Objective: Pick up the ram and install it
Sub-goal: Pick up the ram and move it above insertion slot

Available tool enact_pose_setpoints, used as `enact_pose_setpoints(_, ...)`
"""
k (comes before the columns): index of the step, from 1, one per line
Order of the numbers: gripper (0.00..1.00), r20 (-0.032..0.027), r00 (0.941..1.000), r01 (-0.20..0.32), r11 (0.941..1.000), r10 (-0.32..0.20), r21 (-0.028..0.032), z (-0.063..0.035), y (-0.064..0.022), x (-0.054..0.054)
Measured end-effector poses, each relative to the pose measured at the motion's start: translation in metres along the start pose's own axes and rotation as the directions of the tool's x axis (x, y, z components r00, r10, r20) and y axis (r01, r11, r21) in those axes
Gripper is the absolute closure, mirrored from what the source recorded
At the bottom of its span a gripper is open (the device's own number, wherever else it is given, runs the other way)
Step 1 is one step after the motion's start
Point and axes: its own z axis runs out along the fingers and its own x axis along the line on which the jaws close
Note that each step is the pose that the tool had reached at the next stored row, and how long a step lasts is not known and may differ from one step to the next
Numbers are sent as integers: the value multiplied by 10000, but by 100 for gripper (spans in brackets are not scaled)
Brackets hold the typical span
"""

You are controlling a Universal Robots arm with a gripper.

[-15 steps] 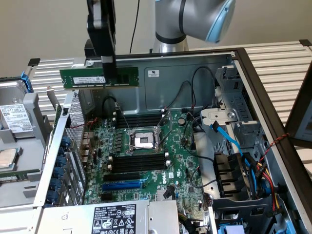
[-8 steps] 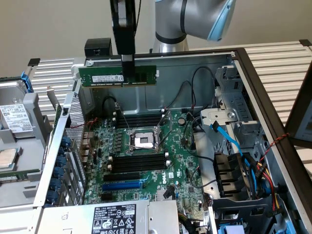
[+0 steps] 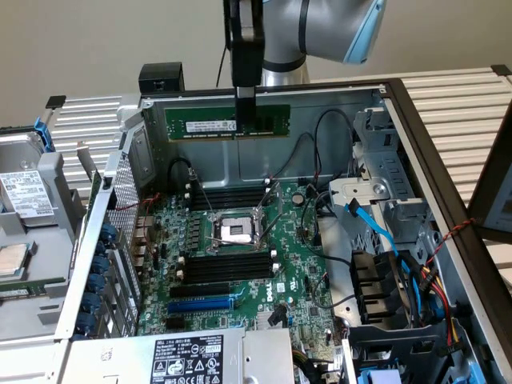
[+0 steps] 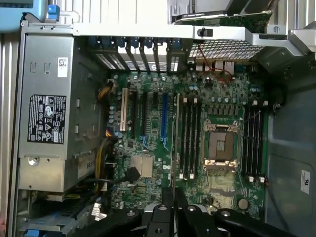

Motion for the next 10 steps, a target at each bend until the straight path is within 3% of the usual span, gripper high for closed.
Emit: enact_pose_setpoints(10,86,0,10000,0,10000,0,-12,-1,-21,0)
